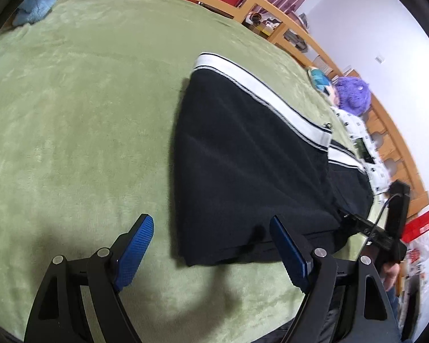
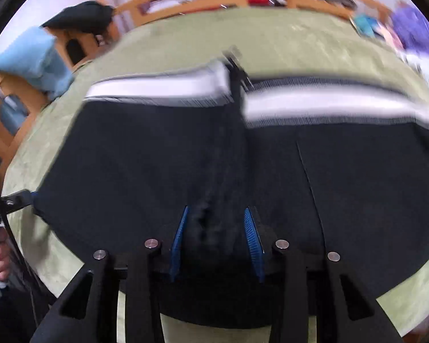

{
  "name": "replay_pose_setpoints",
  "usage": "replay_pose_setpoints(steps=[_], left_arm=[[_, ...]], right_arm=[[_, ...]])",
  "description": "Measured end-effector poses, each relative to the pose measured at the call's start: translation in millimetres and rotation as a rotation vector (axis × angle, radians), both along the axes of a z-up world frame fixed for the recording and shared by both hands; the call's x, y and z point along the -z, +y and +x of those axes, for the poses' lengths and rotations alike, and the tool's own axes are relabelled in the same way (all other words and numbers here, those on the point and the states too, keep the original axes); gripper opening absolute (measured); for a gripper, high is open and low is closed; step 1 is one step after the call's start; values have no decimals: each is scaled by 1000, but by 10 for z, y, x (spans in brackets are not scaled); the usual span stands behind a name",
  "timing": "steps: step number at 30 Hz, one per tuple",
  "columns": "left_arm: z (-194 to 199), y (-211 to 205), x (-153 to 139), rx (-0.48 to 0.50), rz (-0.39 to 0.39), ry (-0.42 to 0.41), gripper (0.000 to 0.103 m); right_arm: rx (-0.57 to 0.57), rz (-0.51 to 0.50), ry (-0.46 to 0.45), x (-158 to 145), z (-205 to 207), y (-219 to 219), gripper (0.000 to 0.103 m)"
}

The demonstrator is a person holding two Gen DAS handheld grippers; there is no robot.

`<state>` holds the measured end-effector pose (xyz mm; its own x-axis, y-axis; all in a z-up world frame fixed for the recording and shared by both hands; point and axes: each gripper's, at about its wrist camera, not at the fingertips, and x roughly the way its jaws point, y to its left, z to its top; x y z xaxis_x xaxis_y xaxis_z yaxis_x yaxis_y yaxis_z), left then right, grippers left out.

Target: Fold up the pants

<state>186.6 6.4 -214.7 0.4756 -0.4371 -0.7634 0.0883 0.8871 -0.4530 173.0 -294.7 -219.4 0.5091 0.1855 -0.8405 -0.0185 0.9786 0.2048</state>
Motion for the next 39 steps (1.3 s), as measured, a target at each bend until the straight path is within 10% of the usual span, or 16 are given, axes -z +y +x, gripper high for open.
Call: replay_pose_setpoints(steps=[7,18,23,25,31,39], left_arm=[[51,26,44,-37,2,17,82],[164,-110,251,-103,-182,12,74],[231,-161,277,-168,-149,16,52],[242,-135,243,-165,-172,5,27],[195,-184,-378,-129,-252,-102,16],[60,-1179,-1529,39,-113,-305,15]], right_arm=[[76,35,-117,-313,-170,240,43],[46,-5,-41,-118,-199,124,45],[65,66,-67,-227,-316,-100,48],[71,67,-84,-292,-390,-183,54],[165,1,-121,-569,-630,-522,56],[243,-88,-167,-1004,-965,-1192,56]])
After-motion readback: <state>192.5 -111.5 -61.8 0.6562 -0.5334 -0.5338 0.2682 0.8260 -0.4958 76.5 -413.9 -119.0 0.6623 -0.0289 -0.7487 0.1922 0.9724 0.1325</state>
